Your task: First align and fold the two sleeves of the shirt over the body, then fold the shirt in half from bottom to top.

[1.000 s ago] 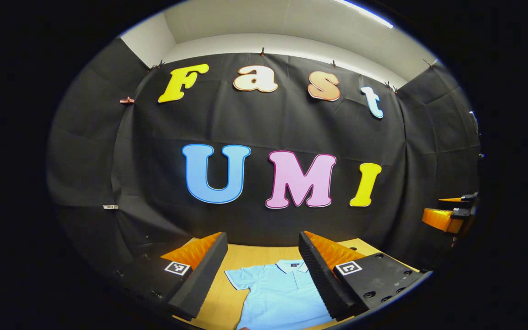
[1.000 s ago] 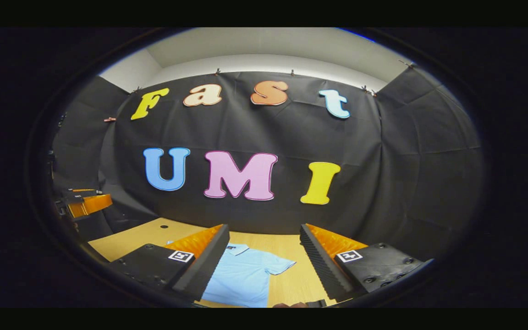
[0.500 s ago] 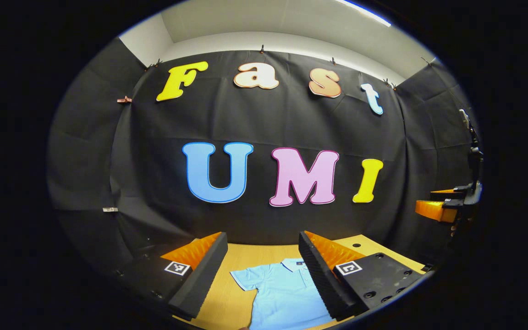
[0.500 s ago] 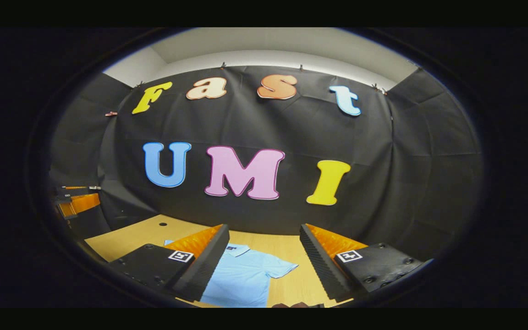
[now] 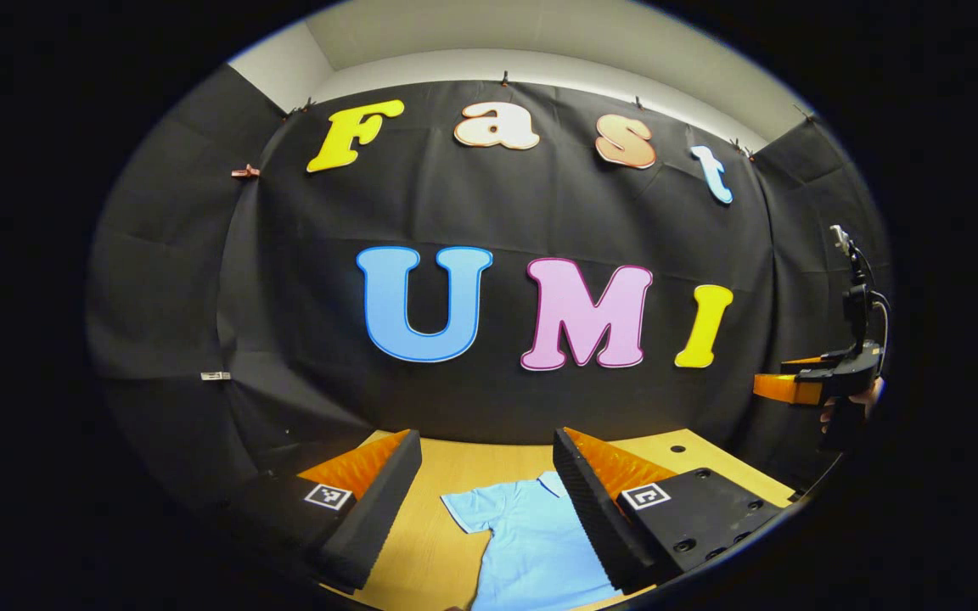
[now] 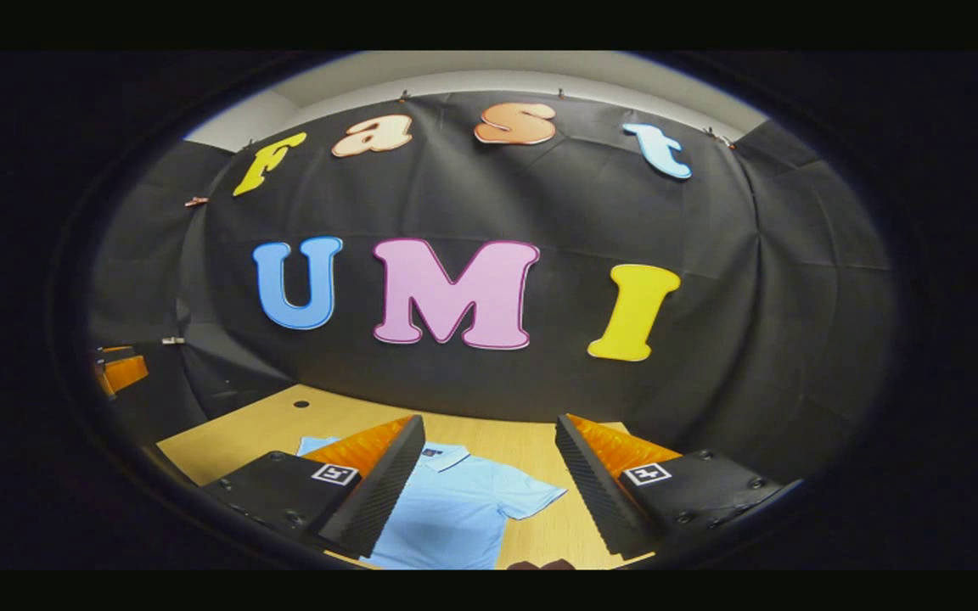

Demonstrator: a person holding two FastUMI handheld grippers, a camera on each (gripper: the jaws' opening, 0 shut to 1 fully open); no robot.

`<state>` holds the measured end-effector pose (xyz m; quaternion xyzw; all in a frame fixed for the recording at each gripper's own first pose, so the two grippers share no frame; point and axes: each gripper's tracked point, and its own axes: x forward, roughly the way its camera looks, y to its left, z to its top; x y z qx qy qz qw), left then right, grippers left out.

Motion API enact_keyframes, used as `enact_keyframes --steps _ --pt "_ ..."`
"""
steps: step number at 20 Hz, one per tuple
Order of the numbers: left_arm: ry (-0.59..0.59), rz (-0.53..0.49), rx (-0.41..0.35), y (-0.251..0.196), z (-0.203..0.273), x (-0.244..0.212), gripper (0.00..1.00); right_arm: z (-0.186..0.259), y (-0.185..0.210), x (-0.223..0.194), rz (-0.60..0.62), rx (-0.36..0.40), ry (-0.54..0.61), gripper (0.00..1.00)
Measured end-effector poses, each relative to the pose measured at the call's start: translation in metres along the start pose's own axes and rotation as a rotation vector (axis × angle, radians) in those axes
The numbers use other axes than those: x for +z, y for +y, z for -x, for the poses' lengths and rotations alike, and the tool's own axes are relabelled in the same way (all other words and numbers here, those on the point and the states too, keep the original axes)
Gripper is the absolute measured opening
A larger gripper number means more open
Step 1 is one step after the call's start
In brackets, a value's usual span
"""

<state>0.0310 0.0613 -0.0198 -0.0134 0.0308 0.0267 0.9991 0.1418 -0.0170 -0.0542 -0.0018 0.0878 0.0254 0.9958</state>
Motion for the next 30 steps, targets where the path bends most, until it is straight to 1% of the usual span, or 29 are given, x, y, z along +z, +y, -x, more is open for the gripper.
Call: enact_keyframes --steps 5,9,10,11,13,14,19,22,26,30 --pt "-0.01 -0.035 0.056 -0.002 -0.023 0.01 0.99 -0.065 -0.017 -0.045 0.024 0.036 0.092 0.97" --pt "-0.001 -0.068 0.074 -0.019 -0.05 0.009 0.99 -0.116 -0.04 -0.096 -0.013 0.055 0.187 0.97" --pt "-0.002 -0.073 0.082 -0.026 -0.057 0.011 0.99 -0.126 -0.047 -0.11 -0.023 0.057 0.213 0.96" --pt "-0.003 -0.069 0.083 -0.033 -0.064 0.012 0.99 -0.135 -0.054 -0.123 -0.031 0.057 0.237 0.97" --pt "-0.008 -0.056 0.066 -0.056 -0.078 0.014 0.99 -0.154 -0.069 -0.151 -0.04 0.056 0.294 0.95" --pt "-0.004 -0.059 0.058 -0.066 -0.086 0.014 0.99 -0.161 -0.074 -0.166 -0.048 0.058 0.323 0.97" --pt "0.044 -0.108 0.033 -0.101 -0.115 0.0 0.99 -0.192 -0.091 -0.235 -0.098 0.078 0.452 0.97" --pt "0.096 -0.089 0.039 -0.112 -0.129 -0.014 0.98 -0.209 -0.101 -0.269 -0.124 0.081 0.509 0.98" --pt "0.134 -0.08 0.055 -0.119 -0.137 -0.027 0.99 -0.22 -0.112 -0.314 -0.163 0.079 0.601 0.99" --pt "0.15 -0.094 0.057 -0.12 -0.141 -0.034 0.99 -0.217 -0.12 -0.352 -0.191 0.067 0.703 0.98"
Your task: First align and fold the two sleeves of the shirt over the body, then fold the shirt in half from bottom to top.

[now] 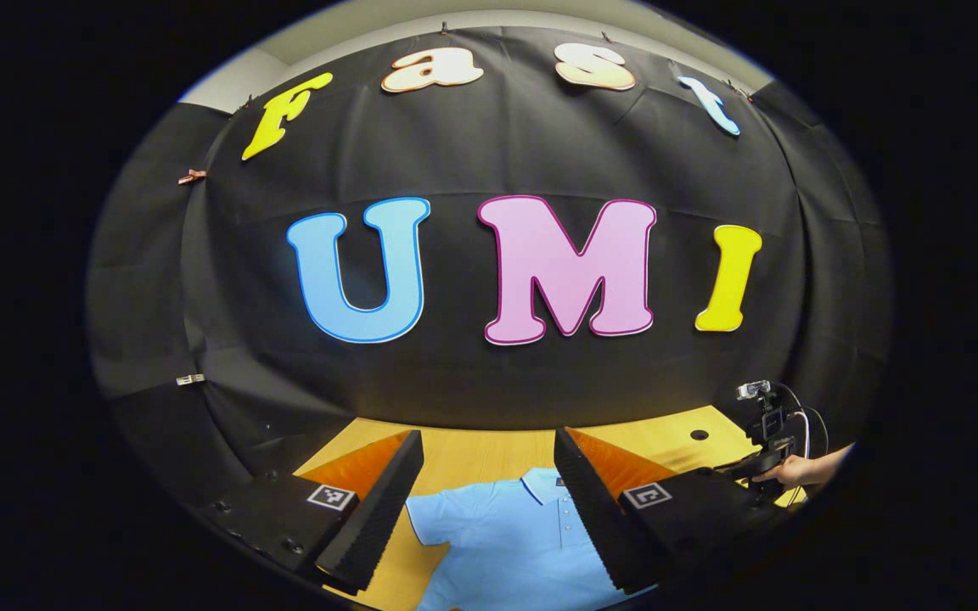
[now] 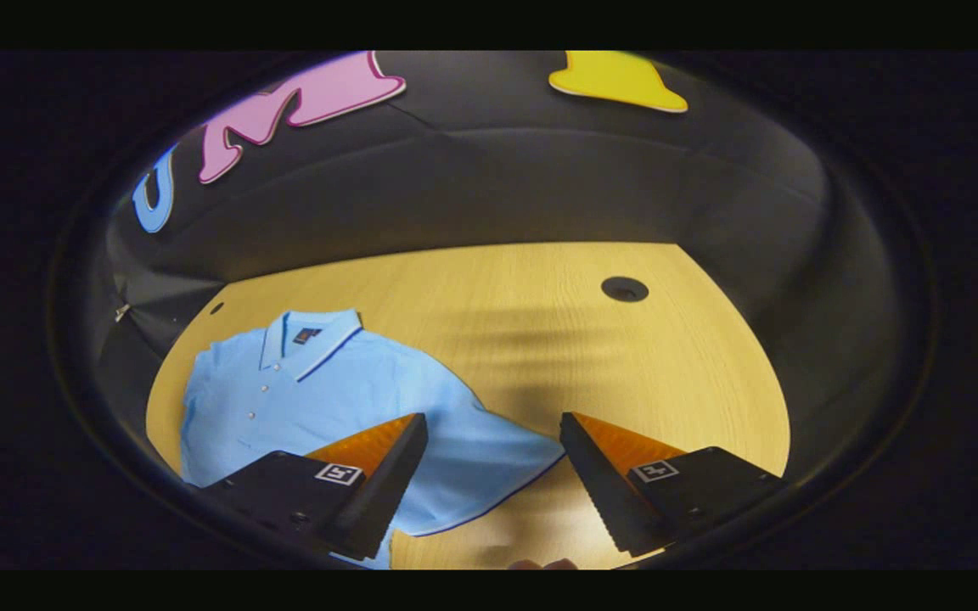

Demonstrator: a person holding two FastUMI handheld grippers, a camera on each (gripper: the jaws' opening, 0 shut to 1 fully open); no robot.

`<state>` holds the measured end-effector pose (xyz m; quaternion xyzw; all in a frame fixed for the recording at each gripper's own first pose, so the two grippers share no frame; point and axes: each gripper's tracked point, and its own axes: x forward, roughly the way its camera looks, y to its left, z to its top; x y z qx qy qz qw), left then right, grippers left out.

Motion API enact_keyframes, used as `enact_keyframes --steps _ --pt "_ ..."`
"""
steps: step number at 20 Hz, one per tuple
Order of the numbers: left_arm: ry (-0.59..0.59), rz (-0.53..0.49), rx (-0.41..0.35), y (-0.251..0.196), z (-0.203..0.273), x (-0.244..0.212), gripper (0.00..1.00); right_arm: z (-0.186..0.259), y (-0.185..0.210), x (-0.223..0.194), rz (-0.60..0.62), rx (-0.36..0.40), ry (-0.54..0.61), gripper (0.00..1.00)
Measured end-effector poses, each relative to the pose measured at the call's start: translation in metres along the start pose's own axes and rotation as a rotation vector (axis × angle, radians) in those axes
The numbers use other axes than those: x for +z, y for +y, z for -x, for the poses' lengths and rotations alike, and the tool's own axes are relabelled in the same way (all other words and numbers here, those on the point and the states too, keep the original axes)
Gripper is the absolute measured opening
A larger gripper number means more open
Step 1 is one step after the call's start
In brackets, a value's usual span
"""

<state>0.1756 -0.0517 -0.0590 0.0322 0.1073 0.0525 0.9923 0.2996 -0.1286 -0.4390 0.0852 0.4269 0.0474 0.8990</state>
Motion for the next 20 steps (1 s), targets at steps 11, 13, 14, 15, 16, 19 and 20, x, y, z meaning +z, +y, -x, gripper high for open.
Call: enact_keyframes --steps 11,13,14,15,16,19,20 --pt "0.022 0.016 -0.042 0.027 -0.004 -0.011 0.99 -0.011 -0.003 -0.028 0.076 -0.073 0.1 0.92" --pt "0.02 0.027 -0.046 0.038 -0.006 -0.011 0.99 -0.013 0.007 -0.03 0.075 -0.058 0.107 0.6" --pt "0.022 0.029 -0.044 0.043 -0.006 -0.013 0.99 -0.013 0.01 -0.027 0.061 -0.052 0.096 0.27" --pt "0.024 0.03 -0.041 0.048 -0.007 -0.014 0.99 -0.011 0.01 -0.028 0.032 -0.061 0.093 0.19" --pt "0.025 0.032 -0.039 0.052 -0.008 -0.014 0.99 -0.014 0.01 -0.026 -0.002 -0.067 0.096 0.14" --pt "0.023 0.038 -0.03 0.066 -0.009 -0.012 0.99 -0.012 0.015 -0.024 -0.089 -0.057 0.1 0.07" --pt "0.02 0.036 -0.024 0.071 -0.009 -0.013 0.99 -0.009 0.018 -0.018 -0.099 -0.052 0.08 0.09"
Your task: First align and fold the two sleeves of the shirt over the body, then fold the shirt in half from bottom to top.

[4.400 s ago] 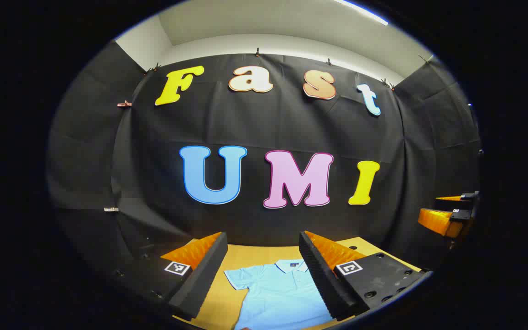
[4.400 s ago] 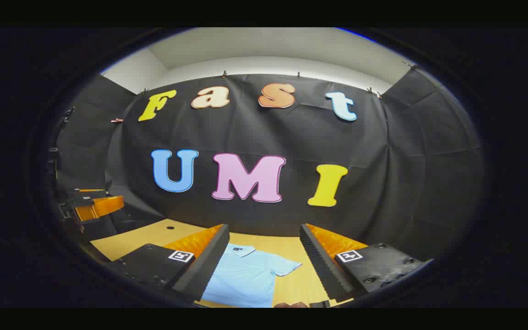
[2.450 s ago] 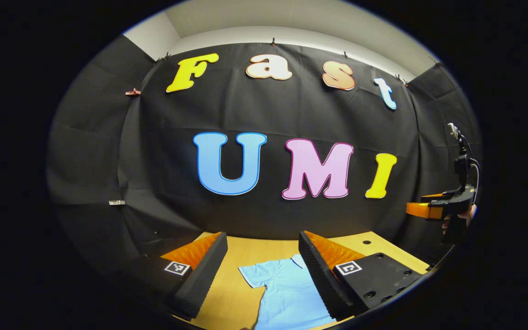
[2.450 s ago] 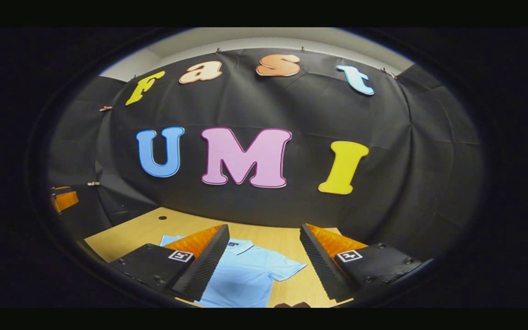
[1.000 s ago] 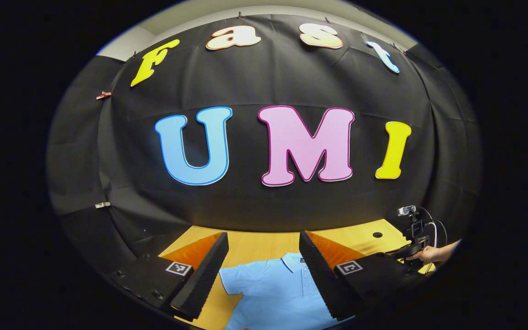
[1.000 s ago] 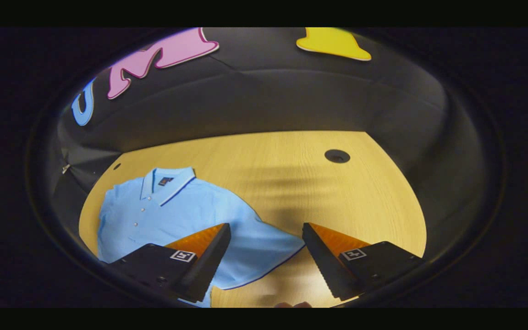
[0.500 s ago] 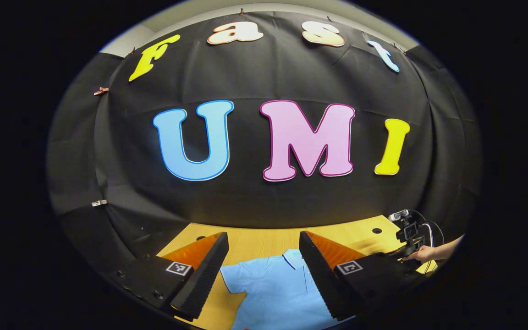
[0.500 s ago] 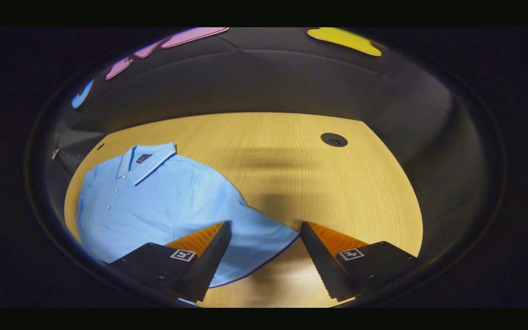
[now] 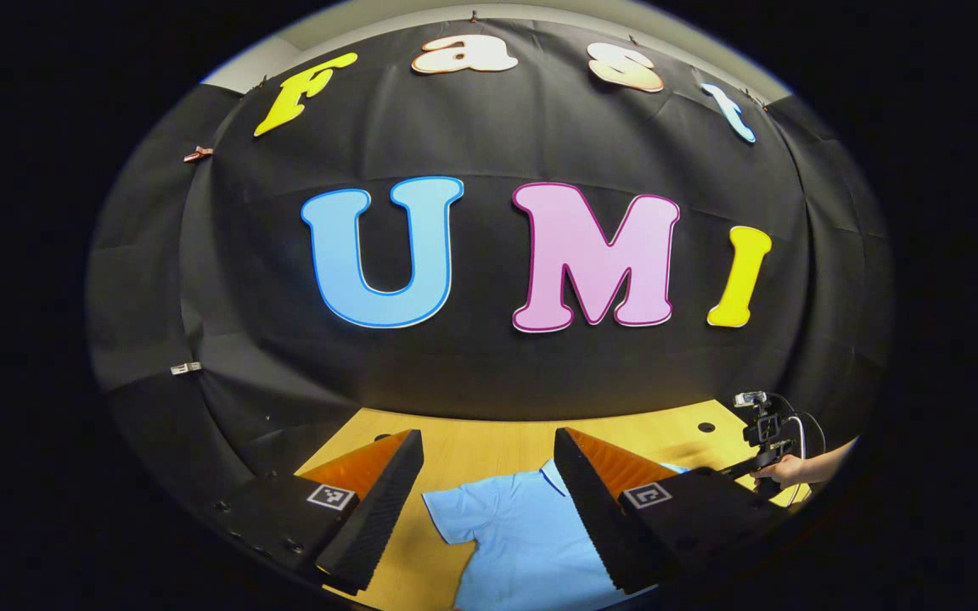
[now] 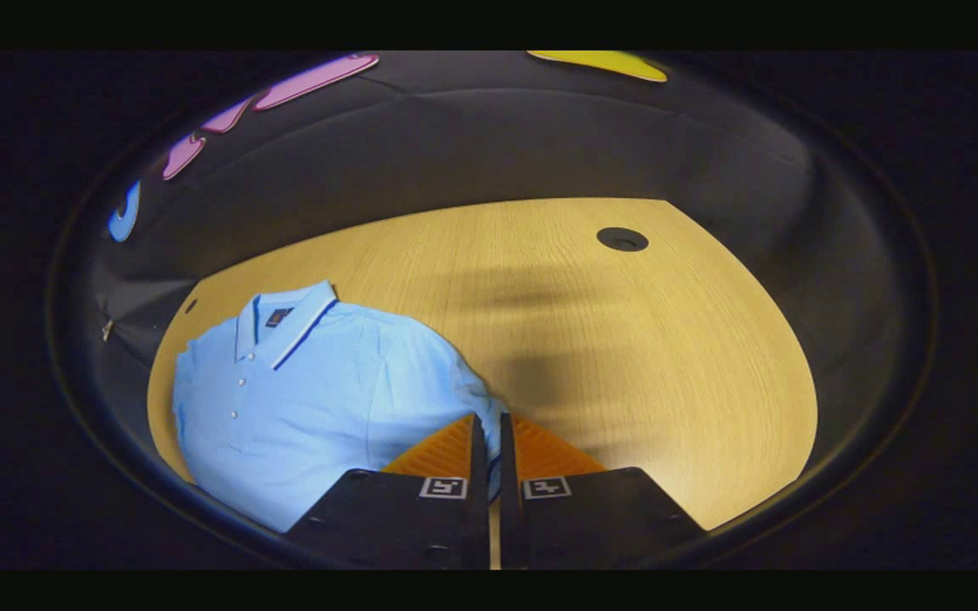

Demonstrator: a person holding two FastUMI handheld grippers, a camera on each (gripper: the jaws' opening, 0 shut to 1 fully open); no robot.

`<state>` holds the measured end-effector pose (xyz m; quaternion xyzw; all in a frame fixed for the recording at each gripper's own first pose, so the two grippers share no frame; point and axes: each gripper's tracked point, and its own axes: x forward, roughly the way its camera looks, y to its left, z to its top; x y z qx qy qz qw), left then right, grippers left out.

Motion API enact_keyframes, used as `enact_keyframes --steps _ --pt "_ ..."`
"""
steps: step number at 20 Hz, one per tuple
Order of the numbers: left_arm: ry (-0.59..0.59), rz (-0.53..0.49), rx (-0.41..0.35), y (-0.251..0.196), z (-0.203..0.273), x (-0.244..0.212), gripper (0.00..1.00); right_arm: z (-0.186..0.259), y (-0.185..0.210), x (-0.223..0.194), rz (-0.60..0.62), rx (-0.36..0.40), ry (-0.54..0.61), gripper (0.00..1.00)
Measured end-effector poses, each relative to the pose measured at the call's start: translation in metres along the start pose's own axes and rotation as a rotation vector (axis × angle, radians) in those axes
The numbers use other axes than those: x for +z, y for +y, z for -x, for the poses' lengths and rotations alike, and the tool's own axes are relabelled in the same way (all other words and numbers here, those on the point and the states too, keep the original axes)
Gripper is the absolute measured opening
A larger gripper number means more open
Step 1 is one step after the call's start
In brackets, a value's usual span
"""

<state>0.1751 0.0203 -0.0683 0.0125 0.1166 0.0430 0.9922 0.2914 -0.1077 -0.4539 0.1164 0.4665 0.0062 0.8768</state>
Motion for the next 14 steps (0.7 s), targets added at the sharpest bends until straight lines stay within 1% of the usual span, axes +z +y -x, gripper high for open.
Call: enact_keyframes --steps 1,2,4,5,6,7,9,11,12,14 --pt "-0.002 -0.001 0.007 0.005 -0.001 0.0 0.99 0.005 0.005 0.007 -0.004 0.009 -0.023 0.09" --pt "-0.003 0.001 0.011 0.009 -0.001 -0.001 0.99 0.009 0.012 0.016 -0.012 0.024 -0.048 0.04" --pt "0.007 0.016 0.017 0.016 -0.004 -0.006 0.99 0.019 0.035 0.03 -0.041 0.067 -0.082 0.14" --pt "0.014 0.024 0.017 0.017 -0.005 -0.009 0.99 0.024 0.046 0.036 -0.049 0.09 -0.093 0.03" --pt "0.016 0.029 0.014 0.018 -0.005 -0.012 0.99 0.026 0.056 0.04 -0.045 0.107 -0.097 0.09" --pt "0.009 0.027 0.005 0.017 -0.007 -0.013 0.99 0.024 0.062 0.038 -0.034 0.114 -0.091 0.03" --pt "-0.001 0.004 -0.02 0.015 -0.008 -0.018 0.99 0.022 0.081 0.033 -0.038 0.148 -0.068 0.14" --pt "0.004 -0.021 -0.026 0.017 -0.009 -0.025 0.99 0.016 0.096 0.025 -0.024 0.166 -0.043 0.09" --pt "0.007 -0.027 -0.028 0.017 -0.009 -0.029 0.99 0.014 0.103 0.021 -0.014 0.176 -0.028 0.03" --pt "0.015 -0.018 -0.036 0.019 -0.012 -0.038 0.99 0.009 0.12 0.01 -0.016 0.215 0.008 0.04"
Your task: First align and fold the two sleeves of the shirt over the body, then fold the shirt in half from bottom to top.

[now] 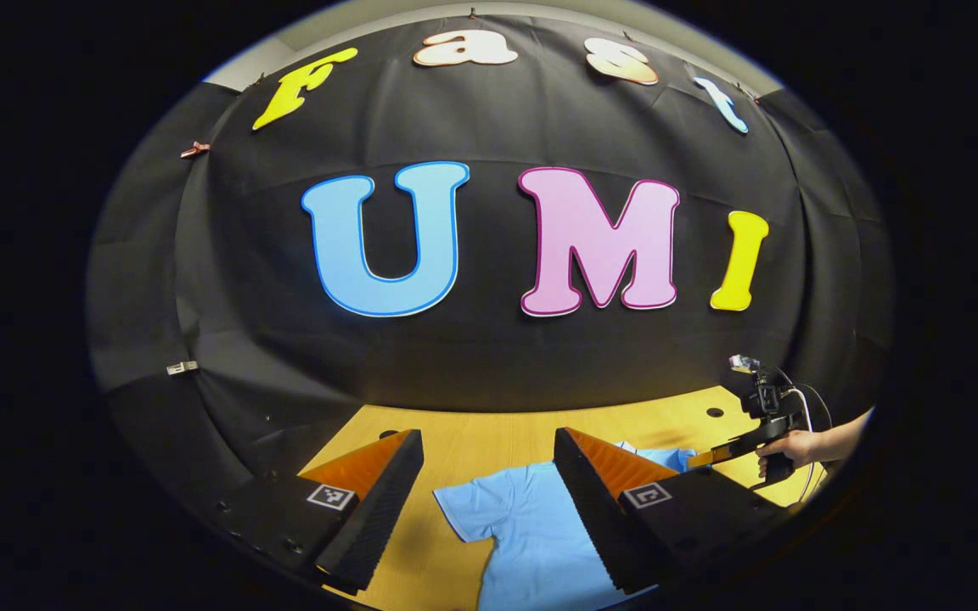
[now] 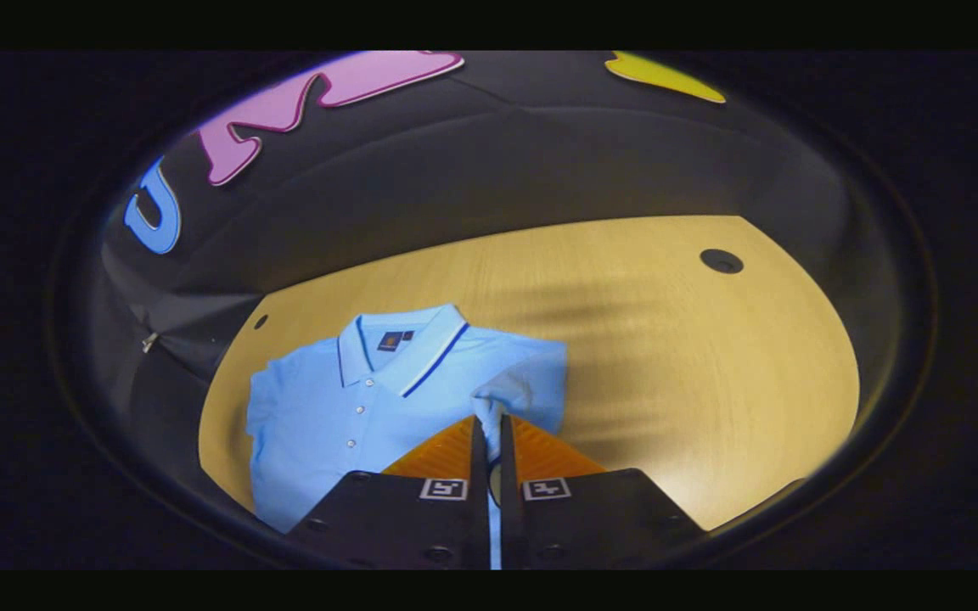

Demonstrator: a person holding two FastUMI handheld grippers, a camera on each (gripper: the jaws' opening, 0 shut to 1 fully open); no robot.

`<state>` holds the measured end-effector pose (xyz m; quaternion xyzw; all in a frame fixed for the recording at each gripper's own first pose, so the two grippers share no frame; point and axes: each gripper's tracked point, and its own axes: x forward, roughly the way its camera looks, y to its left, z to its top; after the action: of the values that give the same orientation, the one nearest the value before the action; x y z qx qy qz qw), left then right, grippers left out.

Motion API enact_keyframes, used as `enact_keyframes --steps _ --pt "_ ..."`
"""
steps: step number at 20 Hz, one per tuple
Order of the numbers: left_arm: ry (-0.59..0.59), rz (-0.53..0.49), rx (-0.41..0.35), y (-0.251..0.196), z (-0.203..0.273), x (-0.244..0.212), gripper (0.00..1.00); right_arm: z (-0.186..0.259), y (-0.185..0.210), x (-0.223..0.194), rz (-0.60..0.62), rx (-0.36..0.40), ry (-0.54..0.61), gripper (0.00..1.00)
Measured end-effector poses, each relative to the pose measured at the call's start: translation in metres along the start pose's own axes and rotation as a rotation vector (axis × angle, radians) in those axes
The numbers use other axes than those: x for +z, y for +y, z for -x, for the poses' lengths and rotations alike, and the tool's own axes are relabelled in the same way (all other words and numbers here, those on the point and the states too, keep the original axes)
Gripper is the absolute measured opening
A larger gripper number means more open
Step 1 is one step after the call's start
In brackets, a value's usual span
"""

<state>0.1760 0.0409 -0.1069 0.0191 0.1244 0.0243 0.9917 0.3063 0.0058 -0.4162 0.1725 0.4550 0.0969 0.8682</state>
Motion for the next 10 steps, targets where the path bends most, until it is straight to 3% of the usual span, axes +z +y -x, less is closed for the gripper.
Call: enact_keyframes --steps 1,2,4,5,7,8,10 --pt "0.012 0.014 -0.001 0.002 -0.003 -0.007 0.99 -0.004 0.002 -0.003 -0.007 0.006 0.01 0.03" --pt "0.034 0.033 0.0 0.005 -0.007 -0.018 0.99 -0.008 0.002 -0.006 -0.015 0.008 0.02 0.14" --pt "0.078 0.067 0.013 0.013 -0.014 -0.034 0.99 -0.008 0.005 -0.007 -0.041 0.02 0.037 0.09" --pt "0.092 0.072 0.023 0.017 -0.017 -0.04 0.99 -0.013 0.007 -0.009 -0.045 0.027 0.039 0.28" --pt "0.104 0.063 0.032 0.019 -0.023 -0.049 0.99 -0.016 0.017 -0.013 -0.048 0.058 0.048 0.12" --pt "0.112 0.061 0.03 0.02 -0.026 -0.053 0.99 -0.015 0.022 -0.016 -0.046 0.073 0.053 0.27" --pt "0.136 0.077 0.018 0.021 -0.035 -0.062 0.98 -0.012 0.03 -0.017 -0.034 0.107 0.059 0.36"
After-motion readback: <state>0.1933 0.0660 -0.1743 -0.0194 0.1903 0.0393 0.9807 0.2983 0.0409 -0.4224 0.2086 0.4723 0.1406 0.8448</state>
